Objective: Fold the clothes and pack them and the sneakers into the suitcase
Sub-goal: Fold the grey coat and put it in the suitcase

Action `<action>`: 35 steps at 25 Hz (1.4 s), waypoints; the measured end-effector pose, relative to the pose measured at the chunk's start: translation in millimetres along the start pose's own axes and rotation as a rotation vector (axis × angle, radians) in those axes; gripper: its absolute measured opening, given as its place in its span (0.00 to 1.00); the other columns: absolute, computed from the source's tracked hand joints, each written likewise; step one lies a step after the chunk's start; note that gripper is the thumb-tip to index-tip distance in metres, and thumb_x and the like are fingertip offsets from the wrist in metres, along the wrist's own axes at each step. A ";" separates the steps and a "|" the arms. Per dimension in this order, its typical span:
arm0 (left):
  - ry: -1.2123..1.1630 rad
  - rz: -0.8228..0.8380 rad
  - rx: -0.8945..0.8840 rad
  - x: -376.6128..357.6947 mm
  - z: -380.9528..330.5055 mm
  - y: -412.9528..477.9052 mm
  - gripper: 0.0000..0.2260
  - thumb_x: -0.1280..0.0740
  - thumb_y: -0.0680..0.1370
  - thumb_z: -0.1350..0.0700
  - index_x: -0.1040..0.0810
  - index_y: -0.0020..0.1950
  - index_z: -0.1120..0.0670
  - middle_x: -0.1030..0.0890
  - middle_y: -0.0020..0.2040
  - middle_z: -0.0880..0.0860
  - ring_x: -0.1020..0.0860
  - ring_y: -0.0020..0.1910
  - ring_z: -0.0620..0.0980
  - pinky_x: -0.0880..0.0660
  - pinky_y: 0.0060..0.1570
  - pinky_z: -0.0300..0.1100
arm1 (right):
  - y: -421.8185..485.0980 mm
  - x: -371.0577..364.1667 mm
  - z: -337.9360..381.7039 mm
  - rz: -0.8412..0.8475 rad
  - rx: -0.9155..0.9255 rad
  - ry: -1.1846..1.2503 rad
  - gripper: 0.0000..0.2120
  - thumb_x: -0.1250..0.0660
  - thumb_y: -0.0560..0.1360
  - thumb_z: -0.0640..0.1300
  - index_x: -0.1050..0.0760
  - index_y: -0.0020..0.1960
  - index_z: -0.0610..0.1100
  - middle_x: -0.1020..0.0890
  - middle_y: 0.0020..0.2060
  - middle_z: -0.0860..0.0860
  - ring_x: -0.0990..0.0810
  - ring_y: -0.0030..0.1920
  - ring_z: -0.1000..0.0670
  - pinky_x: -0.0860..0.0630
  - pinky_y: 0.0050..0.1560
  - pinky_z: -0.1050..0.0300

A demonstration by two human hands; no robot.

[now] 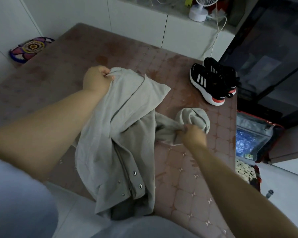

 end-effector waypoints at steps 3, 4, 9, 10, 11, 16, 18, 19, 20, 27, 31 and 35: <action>0.014 -0.043 -0.085 -0.8 -23.8 20.1 0.10 0.33 0.75 0.55 0.19 0.53 0.57 0.18 0.51 0.57 0.21 0.52 0.56 0.27 0.51 0.43 | 16.1 71.4 -53.2 -0.121 -0.205 0.388 0.05 0.34 0.73 0.42 0.21 0.44 0.40 0.24 0.33 0.45 0.25 0.36 0.46 0.31 0.37 0.62; 0.017 -0.070 -0.104 -1.6 -34.7 28.0 0.10 0.34 0.75 0.54 0.19 0.53 0.56 0.18 0.51 0.57 0.21 0.52 0.56 0.27 0.51 0.43 | 18.3 91.7 -66.6 -0.143 -0.229 0.509 0.03 0.31 0.70 0.43 0.21 0.41 0.44 0.25 0.31 0.48 0.27 0.34 0.49 0.30 0.38 0.63; 0.121 0.055 -0.091 -41.8 -66.4 44.3 0.19 0.40 0.78 0.54 0.31 0.68 0.56 0.27 0.66 0.60 0.30 0.65 0.57 0.34 0.61 0.44 | 18.6 107.3 -91.5 -0.182 -0.255 0.649 0.10 0.34 0.72 0.42 0.21 0.53 0.44 0.21 0.43 0.46 0.22 0.45 0.44 0.26 0.48 0.50; 0.126 0.161 -0.065 -55.9 -64.5 37.1 0.25 0.39 0.78 0.52 0.40 0.74 0.55 0.34 0.71 0.60 0.35 0.70 0.58 0.37 0.66 0.45 | 14.5 100.3 -91.0 -0.193 -0.257 0.582 0.16 0.35 0.72 0.39 0.25 0.59 0.43 0.22 0.46 0.45 0.23 0.48 0.42 0.27 0.50 0.49; 0.135 0.258 -0.063 -67.9 -59.9 26.2 0.30 0.38 0.78 0.51 0.47 0.76 0.54 0.40 0.74 0.60 0.39 0.72 0.58 0.41 0.70 0.47 | 5.6 94.8 -90.6 -0.240 -0.276 0.493 0.21 0.37 0.72 0.37 0.30 0.64 0.42 0.24 0.51 0.44 0.26 0.52 0.41 0.28 0.54 0.47; 0.287 0.324 -0.135 -52.8 15.1 -46.0 0.30 0.37 0.77 0.51 0.44 0.76 0.56 0.38 0.72 0.63 0.38 0.70 0.63 0.41 0.69 0.54 | -79.6 21.9 -39.2 -0.261 0.108 0.051 0.18 0.35 0.68 0.40 0.27 0.58 0.44 0.30 0.58 0.42 0.33 0.59 0.38 0.33 0.60 0.41; 0.326 0.266 0.073 -29.7 70.5 -72.9 0.32 0.35 0.76 0.47 0.44 0.75 0.55 0.41 0.73 0.63 0.43 0.71 0.64 0.44 0.70 0.57 | -103.5 -2.5 -30.9 -0.249 0.192 -0.008 0.16 0.35 0.68 0.45 0.27 0.55 0.49 0.32 0.60 0.43 0.35 0.60 0.39 0.34 0.61 0.37; 0.352 0.226 0.174 -18.8 93.2 -85.2 0.34 0.35 0.75 0.44 0.46 0.75 0.54 0.43 0.74 0.63 0.45 0.72 0.65 0.47 0.69 0.59 | -108.4 -6.3 -24.3 -0.268 0.239 -0.025 0.14 0.35 0.68 0.45 0.27 0.54 0.50 0.32 0.60 0.44 0.36 0.60 0.40 0.36 0.63 0.37; 0.347 0.173 0.248 -8.0 108.5 -93.6 0.36 0.35 0.75 0.41 0.48 0.76 0.54 0.45 0.75 0.63 0.47 0.73 0.65 0.48 0.69 0.61 | -108.5 -5.4 -14.8 -0.294 0.317 -0.044 0.13 0.36 0.70 0.45 0.26 0.54 0.50 0.31 0.60 0.44 0.35 0.59 0.40 0.38 0.64 0.39; 0.269 0.150 0.447 13.2 161.8 -73.5 0.32 0.36 0.73 0.38 0.36 0.71 0.55 0.28 0.66 0.63 0.29 0.62 0.65 0.33 0.62 0.58 | -60.3 -32.3 13.9 0.133 -0.067 0.220 0.23 0.34 0.75 0.49 0.40 0.64 0.43 0.27 0.58 0.44 0.24 0.48 0.43 0.28 0.43 0.53; 0.419 0.296 0.271 -1.2 150.2 -65.8 0.17 0.37 0.73 0.47 0.24 0.56 0.57 0.21 0.54 0.59 0.24 0.54 0.62 0.32 0.60 0.58 | -65.7 -49.7 19.9 0.141 -0.130 0.103 0.23 0.31 0.72 0.47 0.39 0.61 0.45 0.37 0.61 0.44 0.31 0.57 0.41 0.28 0.56 0.48; 0.448 0.065 0.183 30.6 132.8 -38.6 0.11 0.36 0.76 0.58 0.22 0.57 0.57 0.22 0.55 0.64 0.26 0.58 0.65 0.37 0.65 0.60 | -70.0 -29.6 20.0 0.037 -0.020 0.313 0.13 0.38 0.72 0.30 0.34 0.50 0.45 0.38 0.53 0.50 0.30 0.47 0.47 0.26 0.53 0.54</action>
Point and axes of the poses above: each hand's wrist, its own y-axis towards the middle knuckle, its own x-axis out of the back of the hand, z = x × y, the point moved 7 cm from there along y, towards the middle knuckle
